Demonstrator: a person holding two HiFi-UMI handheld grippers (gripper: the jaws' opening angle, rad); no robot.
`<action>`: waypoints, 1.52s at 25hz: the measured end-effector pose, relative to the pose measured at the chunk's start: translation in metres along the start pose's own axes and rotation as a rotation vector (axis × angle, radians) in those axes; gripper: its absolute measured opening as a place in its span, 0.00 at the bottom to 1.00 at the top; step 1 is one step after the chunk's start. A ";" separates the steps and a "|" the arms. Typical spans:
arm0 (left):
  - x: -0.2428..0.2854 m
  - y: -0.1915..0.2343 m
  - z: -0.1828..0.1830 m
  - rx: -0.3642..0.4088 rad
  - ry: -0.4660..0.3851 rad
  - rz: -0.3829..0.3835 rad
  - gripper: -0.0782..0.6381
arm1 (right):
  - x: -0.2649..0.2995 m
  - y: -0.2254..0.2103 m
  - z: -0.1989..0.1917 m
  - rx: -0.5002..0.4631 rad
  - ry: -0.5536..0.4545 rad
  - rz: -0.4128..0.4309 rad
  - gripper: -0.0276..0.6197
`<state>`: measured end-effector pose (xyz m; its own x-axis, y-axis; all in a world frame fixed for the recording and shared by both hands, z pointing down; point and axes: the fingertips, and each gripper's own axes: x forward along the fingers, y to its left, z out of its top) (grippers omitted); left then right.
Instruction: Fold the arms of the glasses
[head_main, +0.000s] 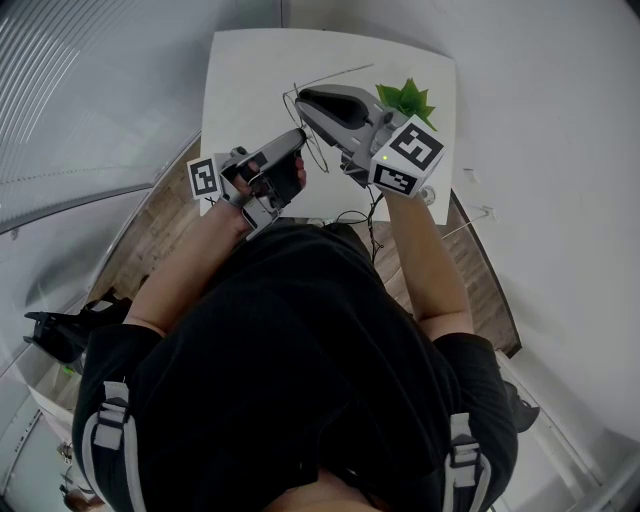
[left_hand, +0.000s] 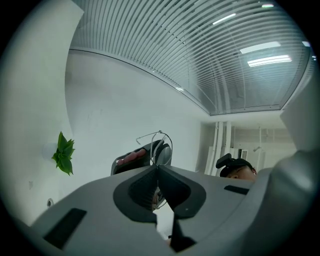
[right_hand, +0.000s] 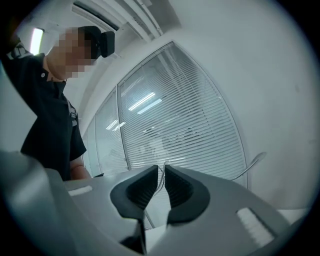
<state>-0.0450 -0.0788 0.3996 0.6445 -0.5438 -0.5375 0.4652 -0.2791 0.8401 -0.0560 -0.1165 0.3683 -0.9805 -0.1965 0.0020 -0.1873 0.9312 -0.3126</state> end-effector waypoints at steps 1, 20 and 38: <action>0.000 0.000 0.000 -0.003 0.001 -0.006 0.13 | 0.000 0.000 0.000 0.015 -0.003 0.013 0.10; 0.003 -0.006 0.000 -0.013 -0.005 -0.057 0.13 | -0.029 -0.015 0.019 -0.043 -0.077 -0.111 0.10; 0.004 -0.008 0.002 0.001 -0.015 -0.052 0.13 | -0.079 -0.084 0.040 -0.057 -0.139 -0.430 0.23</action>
<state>-0.0480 -0.0804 0.3909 0.6100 -0.5404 -0.5795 0.4972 -0.3084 0.8110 0.0395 -0.1914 0.3567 -0.7964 -0.6048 -0.0091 -0.5824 0.7708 -0.2581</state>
